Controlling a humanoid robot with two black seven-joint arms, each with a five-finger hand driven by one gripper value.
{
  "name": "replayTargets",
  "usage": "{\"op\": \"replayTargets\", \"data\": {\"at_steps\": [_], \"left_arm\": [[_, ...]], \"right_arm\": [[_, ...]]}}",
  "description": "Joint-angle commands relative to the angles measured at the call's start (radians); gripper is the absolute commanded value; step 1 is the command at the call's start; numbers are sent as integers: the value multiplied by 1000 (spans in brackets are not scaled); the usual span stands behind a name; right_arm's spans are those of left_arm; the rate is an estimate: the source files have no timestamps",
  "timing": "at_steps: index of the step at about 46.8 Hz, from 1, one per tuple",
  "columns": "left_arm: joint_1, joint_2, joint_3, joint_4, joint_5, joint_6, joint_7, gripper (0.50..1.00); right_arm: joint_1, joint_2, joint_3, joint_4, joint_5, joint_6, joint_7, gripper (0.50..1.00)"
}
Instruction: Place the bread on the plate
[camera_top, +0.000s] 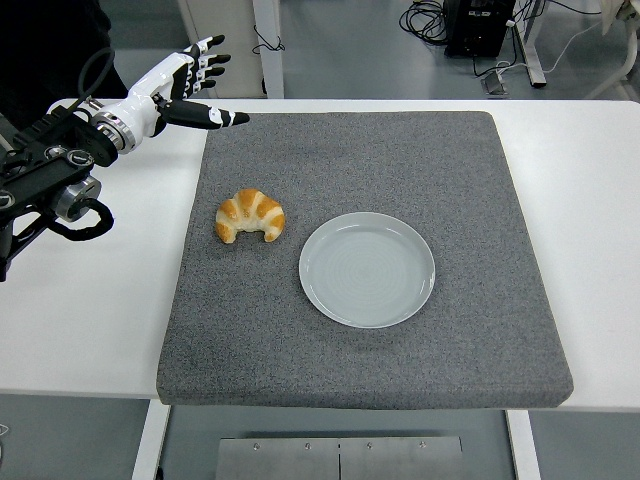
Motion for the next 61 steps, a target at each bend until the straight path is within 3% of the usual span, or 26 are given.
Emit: {"op": "replayTargets", "data": {"at_steps": [1,11,22,40,48,61], "left_arm": [[-2,23,17,-44,84,0,16,966],[10,46,25,-93,359,-1,24,966],[11,69,56,-130,500,-1,22,966],[11,69,137,-131,626,3,28,965],[19,61,152,-131,636,28,62,965],[25,53,178,-131,644,32,64,963]], "right_arm": [[0,0,0,0,0,0,0,1000],[0,0,0,0,0,0,0,1000],[0,0,0,0,0,0,0,1000],[0,0,0,0,0,0,0,1000],[0,0,0,0,0,0,0,1000],[0,0,0,0,0,0,0,1000]]}}
